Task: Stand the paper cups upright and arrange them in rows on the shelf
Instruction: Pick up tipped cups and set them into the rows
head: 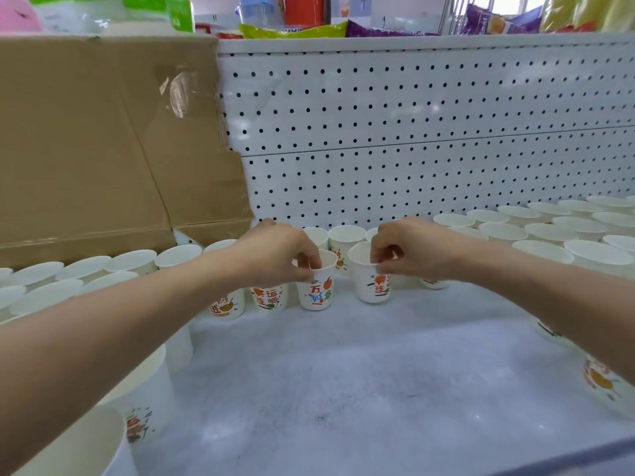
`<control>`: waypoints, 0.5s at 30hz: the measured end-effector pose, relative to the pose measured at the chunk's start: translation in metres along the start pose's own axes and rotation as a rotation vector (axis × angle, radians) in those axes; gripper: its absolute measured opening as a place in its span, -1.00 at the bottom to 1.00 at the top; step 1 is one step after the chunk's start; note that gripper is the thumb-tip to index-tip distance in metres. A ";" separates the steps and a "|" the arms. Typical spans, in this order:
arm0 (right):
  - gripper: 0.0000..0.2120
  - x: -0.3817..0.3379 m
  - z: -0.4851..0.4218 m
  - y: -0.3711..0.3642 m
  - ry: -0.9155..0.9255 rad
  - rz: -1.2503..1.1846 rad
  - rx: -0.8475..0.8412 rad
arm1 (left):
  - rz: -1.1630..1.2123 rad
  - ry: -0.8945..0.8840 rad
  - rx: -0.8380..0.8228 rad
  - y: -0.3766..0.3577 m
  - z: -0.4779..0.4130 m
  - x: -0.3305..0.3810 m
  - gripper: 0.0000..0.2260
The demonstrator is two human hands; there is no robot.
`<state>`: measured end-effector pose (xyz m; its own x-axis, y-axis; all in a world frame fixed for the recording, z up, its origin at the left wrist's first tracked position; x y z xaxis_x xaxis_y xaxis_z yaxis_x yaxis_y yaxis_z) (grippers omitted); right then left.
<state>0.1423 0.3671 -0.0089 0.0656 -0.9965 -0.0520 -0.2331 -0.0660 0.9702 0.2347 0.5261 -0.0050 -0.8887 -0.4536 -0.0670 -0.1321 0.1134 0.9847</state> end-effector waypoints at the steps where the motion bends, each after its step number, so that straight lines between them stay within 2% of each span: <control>1: -0.98 -0.001 -0.002 -0.005 -0.001 0.011 0.008 | -0.008 0.006 0.005 0.001 0.000 0.000 -0.83; 11: -0.97 -0.007 -0.012 -0.017 -0.003 -0.033 0.053 | -0.074 0.049 0.025 0.001 0.002 0.006 -0.83; 15: -0.74 -0.001 -0.005 -0.008 -0.063 -0.066 0.031 | -0.009 0.063 0.034 0.004 0.003 0.009 -0.67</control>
<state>0.1492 0.3685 -0.0153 0.0209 -0.9911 -0.1318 -0.2603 -0.1326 0.9564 0.2249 0.5247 -0.0018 -0.8582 -0.5094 -0.0642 -0.1553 0.1385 0.9781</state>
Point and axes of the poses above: each hand's wrist, its own z-axis away from the middle knuckle, its own y-axis out of the back of the hand, x = y × z, the point moved 5 cm from there along -z, towards the middle knuckle, and after that the axes turned 2 degrees about z, right-handed, at the moved point
